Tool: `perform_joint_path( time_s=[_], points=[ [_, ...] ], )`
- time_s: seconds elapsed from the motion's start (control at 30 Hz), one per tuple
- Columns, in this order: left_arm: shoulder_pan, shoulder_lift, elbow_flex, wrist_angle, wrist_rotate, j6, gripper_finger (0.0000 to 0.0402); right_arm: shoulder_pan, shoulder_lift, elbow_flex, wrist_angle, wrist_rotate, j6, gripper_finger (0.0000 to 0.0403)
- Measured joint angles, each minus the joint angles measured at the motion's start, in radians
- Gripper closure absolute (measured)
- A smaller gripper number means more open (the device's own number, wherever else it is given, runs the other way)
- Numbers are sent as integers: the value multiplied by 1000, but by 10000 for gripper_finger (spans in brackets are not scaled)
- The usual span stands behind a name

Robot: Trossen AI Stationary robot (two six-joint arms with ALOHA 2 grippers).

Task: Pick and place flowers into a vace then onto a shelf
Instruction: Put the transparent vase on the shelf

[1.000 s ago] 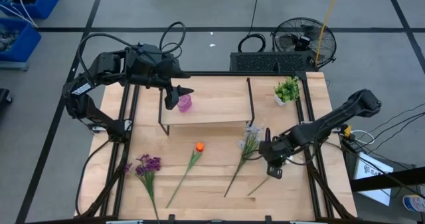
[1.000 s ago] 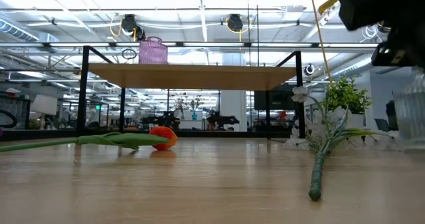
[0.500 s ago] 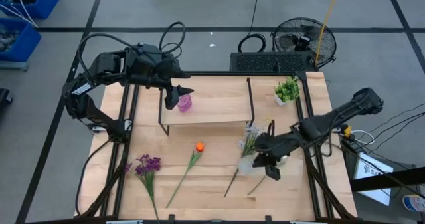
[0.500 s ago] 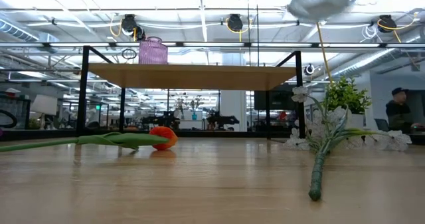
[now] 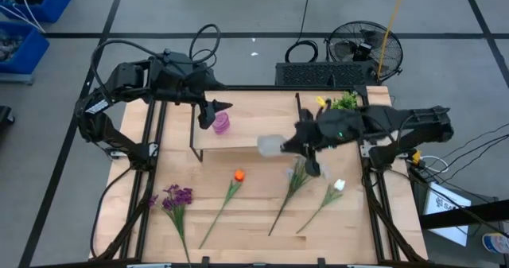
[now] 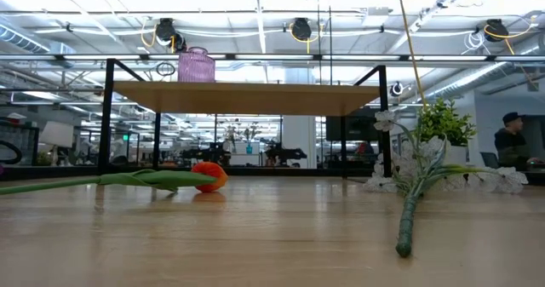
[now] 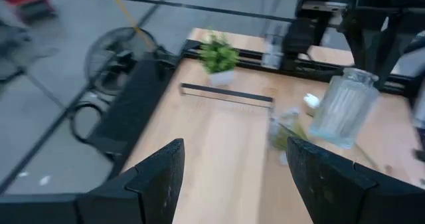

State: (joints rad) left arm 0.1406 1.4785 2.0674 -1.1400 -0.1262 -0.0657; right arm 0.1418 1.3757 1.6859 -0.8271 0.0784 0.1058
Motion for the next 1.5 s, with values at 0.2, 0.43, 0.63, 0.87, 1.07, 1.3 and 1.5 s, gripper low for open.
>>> perform_joint_path(
  time_s=[0.2,0.43,0.63,0.87,1.07,1.3,1.5],
  points=[
    [4,-25,0,0,-173,30,131,-128,150,229,-287,2,-125,386],
    [11,-36,1,-24,-264,27,131,-256,302,238,-349,5,-175,380],
    [11,-34,1,-46,-261,28,131,-303,381,237,-359,2,-207,381],
    [11,-34,1,-47,-259,34,131,-322,406,238,-414,2,-209,383],
    [11,-34,1,-46,-256,44,131,-325,401,238,-426,-3,-223,373],
    [11,-34,1,-46,-244,45,131,-338,401,238,-427,-4,-224,357],
    [11,-34,1,-46,-238,44,131,-352,401,237,-428,-3,-250,324]
  ],
)
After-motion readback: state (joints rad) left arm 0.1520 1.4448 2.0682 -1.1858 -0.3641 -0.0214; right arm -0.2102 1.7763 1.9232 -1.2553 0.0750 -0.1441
